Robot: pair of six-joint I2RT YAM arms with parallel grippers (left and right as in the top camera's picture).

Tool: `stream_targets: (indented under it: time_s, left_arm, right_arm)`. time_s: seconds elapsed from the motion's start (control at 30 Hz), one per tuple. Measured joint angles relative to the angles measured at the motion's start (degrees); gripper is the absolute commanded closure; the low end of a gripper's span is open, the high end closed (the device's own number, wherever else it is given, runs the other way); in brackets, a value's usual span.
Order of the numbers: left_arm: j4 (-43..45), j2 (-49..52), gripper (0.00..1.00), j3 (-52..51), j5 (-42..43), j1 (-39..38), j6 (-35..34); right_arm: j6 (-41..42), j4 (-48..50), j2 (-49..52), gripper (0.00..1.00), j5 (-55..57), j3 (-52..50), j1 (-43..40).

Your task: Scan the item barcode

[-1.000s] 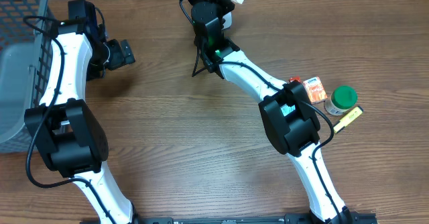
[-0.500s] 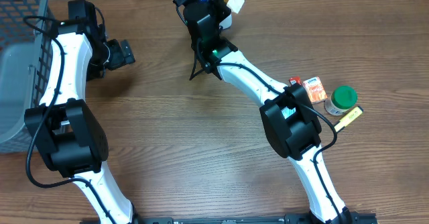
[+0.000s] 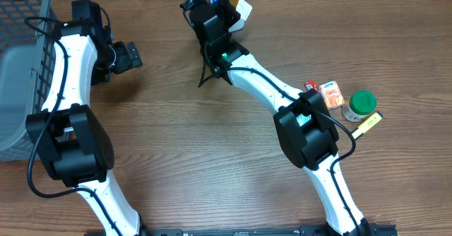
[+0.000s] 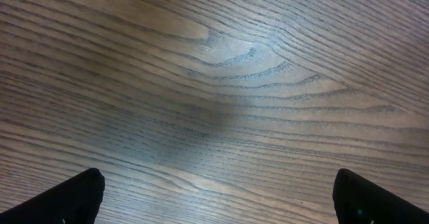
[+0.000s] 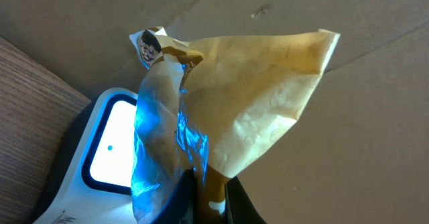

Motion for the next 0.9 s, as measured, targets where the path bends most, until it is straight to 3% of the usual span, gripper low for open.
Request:
stream_targets:
  time_s: [0.43, 0.63, 0.9]
  left_arm:
    - [0.02, 0.00, 0.00, 0.00, 0.00, 0.00, 0.00]
    - [0.04, 0.00, 0.00, 0.00, -0.02, 0.00, 0.00]
    - [0.00, 0.00, 0.00, 0.00, 0.00, 0.00, 0.00]
  right_arm:
    - [7.48, -6.21, -3.17, 0.96, -0.28, -0.24, 0.00]
    - [18.03, -21.86, -16.37, 0.96, -4.72, -0.24, -0.50]
    - [33.57, -51.32, -32.00, 0.96, -22.03, 1.05, -5.92]
